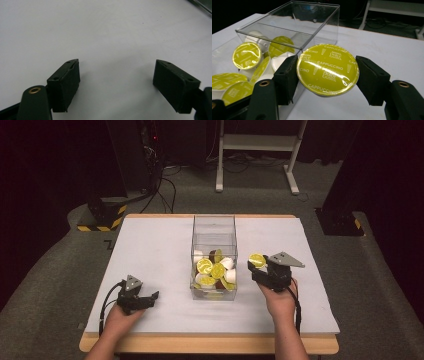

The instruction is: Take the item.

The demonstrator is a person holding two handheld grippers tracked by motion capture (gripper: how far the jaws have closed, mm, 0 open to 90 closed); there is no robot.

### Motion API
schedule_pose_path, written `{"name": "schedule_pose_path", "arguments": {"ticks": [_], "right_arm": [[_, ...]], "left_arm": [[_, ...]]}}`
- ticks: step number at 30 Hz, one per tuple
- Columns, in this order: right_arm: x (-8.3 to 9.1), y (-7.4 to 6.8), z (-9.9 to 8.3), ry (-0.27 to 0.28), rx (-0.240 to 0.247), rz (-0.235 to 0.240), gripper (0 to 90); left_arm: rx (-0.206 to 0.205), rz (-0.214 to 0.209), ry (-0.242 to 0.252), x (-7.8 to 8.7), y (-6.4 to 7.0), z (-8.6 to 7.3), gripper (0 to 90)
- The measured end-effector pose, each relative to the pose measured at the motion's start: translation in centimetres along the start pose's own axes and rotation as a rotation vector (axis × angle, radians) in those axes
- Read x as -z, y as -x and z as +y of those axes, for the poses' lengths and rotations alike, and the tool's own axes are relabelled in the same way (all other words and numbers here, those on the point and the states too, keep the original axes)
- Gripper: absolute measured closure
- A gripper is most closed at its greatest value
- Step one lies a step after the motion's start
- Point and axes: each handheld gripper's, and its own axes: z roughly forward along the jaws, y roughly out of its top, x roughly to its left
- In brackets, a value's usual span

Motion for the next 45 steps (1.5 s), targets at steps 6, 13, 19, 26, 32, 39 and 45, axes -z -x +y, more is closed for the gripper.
{"name": "schedule_pose_path", "arguments": {"ticks": [6, 13, 19, 26, 32, 39, 45], "right_arm": [[-0.1, 0.9, -0.3, -0.008, -0.004, -0.037, 37.9], [-0.3, 2.7, -1.0, -0.025, -0.023, -0.097, 37.9], [-0.7, 4.0, -1.8, -0.046, -0.036, -0.139, 37.9], [-1.7, 5.7, -3.3, -0.11, -0.064, -0.184, 37.9], [-2.6, 6.5, -4.4, -0.165, -0.066, -0.209, 37.9], [-3.1, 7.6, -5.3, -0.205, -0.091, -0.245, 38.0], [-3.5, 8.0, -5.9, -0.237, -0.092, -0.268, 37.9]], "left_arm": [[0.001, 0.0, 0.001, 0.0, 0.0, 0.0, 21.8], [-0.001, 0.0, -0.001, 0.0, 0.0, 0.0, 21.8], [-0.001, 0.0, 0.0, 0.0, 0.0, 0.0, 21.8], [-0.004, 0.0, -0.002, 0.0, 0.0, 0.0, 21.8], [-0.004, 0.0, -0.002, 0.0, 0.0, 0.0, 21.8], [-0.005, 0.0, -0.002, 0.0, 0.0, 0.0, 21.9], [-0.005, 0.0, -0.002, 0.0, 0.0, 0.0, 21.9]]}}
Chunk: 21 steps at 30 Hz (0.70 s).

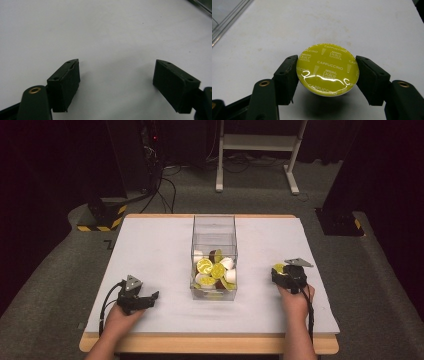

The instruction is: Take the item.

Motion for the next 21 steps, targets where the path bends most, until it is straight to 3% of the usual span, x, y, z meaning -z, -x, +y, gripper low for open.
{"name": "schedule_pose_path", "arguments": {"ticks": [17, 21], "right_arm": [[-0.14, -0.04, -0.2, -0.001, 0.0, -0.006, 37.0], [-0.21, -0.09, -0.19, -0.005, -0.003, 0.006, 29.2]], "left_arm": [[0.003, 0.0, 0.002, -0.02, 0.02, -0.01, 21.9], [0.001, 0.0, 0.001, 0.0, 0.01, 0.0, 21.9]]}}
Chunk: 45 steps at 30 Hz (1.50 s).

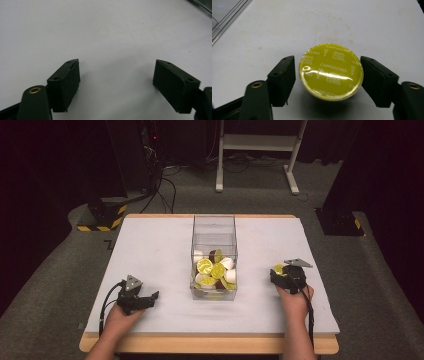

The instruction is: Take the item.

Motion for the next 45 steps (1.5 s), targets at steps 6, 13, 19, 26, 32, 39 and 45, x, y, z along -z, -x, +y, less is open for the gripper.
{"name": "schedule_pose_path", "arguments": {"ticks": [6, 13, 19, 26, 32, 39, 45], "right_arm": [[0.2, 0.0, 0.2, 0.007, -0.014, 0.005, 20.7], [0.9, -0.3, 0.5, 0.037, -0.024, 0.011, 16.4], [1.8, -1.3, 0.8, 0.058, 0.01, 0.022, 16.6], [2.7, -3.1, 0.9, 0.072, 0.047, 0.049, 18.0], [3.4, -5.0, 0.3, 0.069, 0.066, 0.105, 19.9], [3.4, -7.3, -1.5, 0.022, 0.092, 0.15, 20.6], [2.1, -9.1, -3.2, -0.083, 0.117, 0.172, 19.3]], "left_arm": [[0.0, 0.0, -0.001, 0.0, 0.0, 0.0, 21.9], [0.0, 0.0, -0.002, 0.0, 0.0, 0.0, 21.9], [0.0, 0.0, 0.0, 0.0, 0.0, 0.0, 21.9], [0.0, 0.0, 0.0, 0.0, 0.0, 0.0, 21.9], [-0.001, -0.001, -0.004, 0.0, 0.0, 0.0, 21.9], [-0.001, -0.001, -0.003, 0.0, 0.0, 0.0, 21.9], [0.0, 0.0, -0.002, 0.0, 0.0, 0.0, 21.9]]}}
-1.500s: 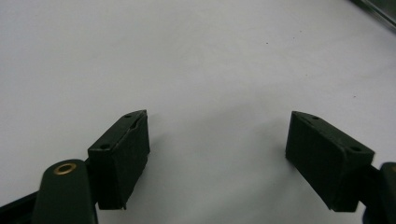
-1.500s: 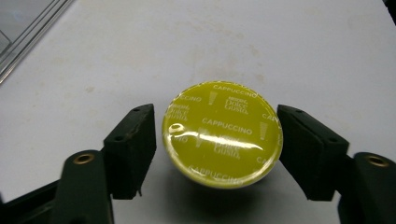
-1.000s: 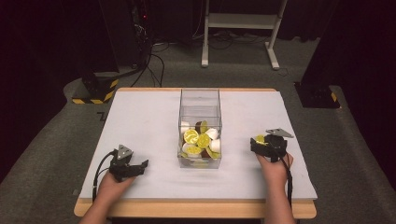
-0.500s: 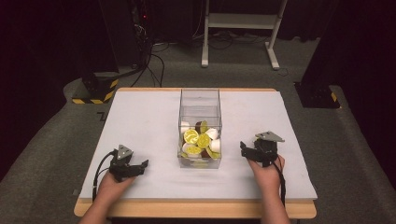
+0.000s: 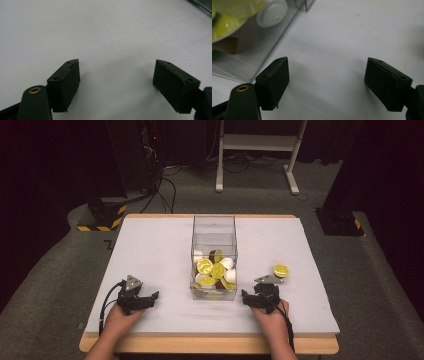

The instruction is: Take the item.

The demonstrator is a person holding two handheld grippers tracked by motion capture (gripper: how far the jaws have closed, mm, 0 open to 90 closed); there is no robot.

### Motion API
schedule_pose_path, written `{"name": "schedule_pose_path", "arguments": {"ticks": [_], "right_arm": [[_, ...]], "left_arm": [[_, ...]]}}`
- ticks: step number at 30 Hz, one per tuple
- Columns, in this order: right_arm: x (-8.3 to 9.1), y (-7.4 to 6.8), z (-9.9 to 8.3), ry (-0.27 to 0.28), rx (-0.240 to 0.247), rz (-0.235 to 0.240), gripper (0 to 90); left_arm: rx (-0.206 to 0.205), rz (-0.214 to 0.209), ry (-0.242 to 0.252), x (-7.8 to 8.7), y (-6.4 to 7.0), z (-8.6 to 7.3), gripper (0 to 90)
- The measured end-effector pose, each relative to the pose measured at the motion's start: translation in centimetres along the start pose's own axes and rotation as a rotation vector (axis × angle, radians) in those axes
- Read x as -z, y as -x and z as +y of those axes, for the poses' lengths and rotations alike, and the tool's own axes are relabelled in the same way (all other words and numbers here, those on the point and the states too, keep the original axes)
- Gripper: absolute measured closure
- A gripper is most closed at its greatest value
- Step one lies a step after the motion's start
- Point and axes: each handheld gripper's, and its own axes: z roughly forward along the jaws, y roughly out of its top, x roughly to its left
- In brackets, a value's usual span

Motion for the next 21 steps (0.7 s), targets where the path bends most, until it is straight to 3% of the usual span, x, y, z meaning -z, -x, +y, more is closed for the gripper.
{"name": "schedule_pose_path", "arguments": {"ticks": [2, 21], "right_arm": [[-0.19, -0.43, -0.04, -0.005, 0.035, -0.024, 19.7], [-0.37, -0.49, -0.13, 0.01, 0.026, -0.025, 18.0]], "left_arm": [[-0.001, 0.0, -0.001, 0.01, 0.0, 0.0, 22.0], [-0.005, 0.0, -0.002, 0.01, -0.02, 0.0, 22.0]]}}
